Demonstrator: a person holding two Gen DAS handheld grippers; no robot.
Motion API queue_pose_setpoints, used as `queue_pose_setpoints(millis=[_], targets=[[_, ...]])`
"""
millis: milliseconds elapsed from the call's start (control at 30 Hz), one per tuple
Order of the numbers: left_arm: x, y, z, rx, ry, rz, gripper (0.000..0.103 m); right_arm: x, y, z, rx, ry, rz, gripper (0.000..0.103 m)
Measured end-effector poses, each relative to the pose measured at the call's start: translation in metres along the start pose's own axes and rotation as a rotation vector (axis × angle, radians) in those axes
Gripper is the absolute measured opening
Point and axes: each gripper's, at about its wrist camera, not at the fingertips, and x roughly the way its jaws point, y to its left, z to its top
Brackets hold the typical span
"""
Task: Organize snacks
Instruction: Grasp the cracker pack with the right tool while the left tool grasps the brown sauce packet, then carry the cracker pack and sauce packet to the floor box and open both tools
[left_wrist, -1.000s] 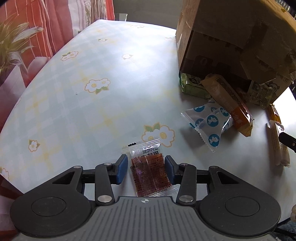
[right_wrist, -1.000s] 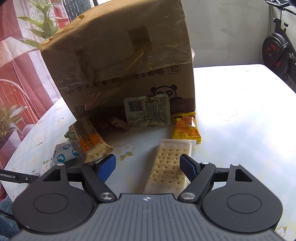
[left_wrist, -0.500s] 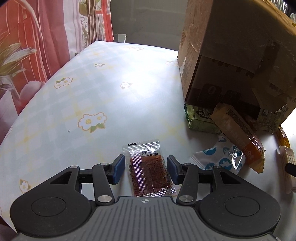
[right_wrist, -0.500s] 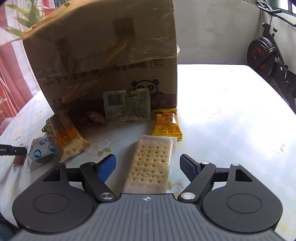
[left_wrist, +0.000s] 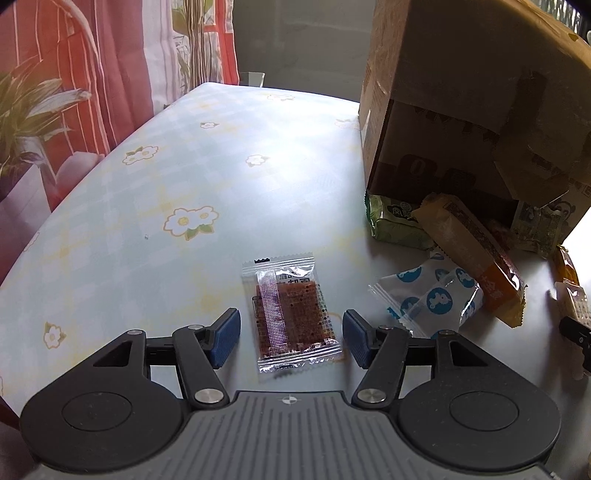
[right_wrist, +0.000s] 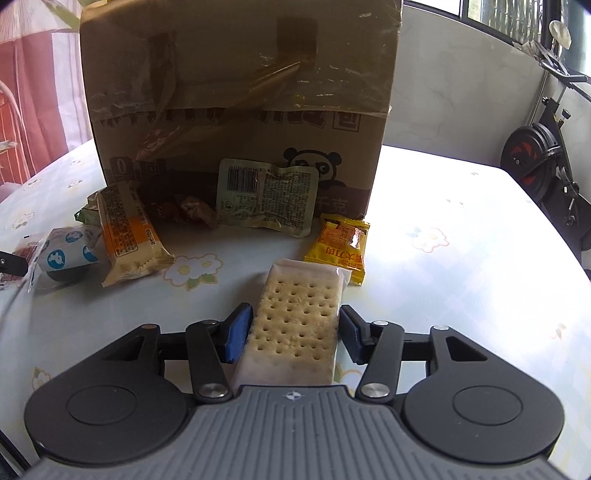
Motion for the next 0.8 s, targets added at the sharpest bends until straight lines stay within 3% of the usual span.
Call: queue_pose_setpoints(millis=[67, 133, 233, 467, 667, 800], targets=[[0.002, -0.003, 0.0, 0.022, -0.012, 0.016, 0.063, 0.001, -0.002, 0.0, 0.01, -0.001, 0.01, 0.054], [0.002, -0.002, 0.001, 0.017, -0.026, 0.01, 0.048, 0.001, -0.002, 0.0, 0.004, -0.006, 0.009, 0.054], [-0.001, 0.001, 0.001, 0.005, -0.036, -0.009, 0.04, 0.0, -0.002, 0.0, 0.006, -0.009, 0.013, 0.054], [-0.008, 0.005, -0.001, -0.027, -0.059, -0.025, 0.039, 0.0, -0.004, -0.002, 0.024, -0.024, 0.024, 0.054], [-0.026, 0.002, 0.005, -0.016, -0.139, -0.054, 0.039, -0.003, -0.008, -0.001, 0.05, -0.019, 0.037, 0.05], [-0.041, 0.003, 0.013, -0.014, -0.201, -0.05, 0.039, -0.016, -0.01, 0.003, 0.073, -0.062, 0.063, 0.05]])
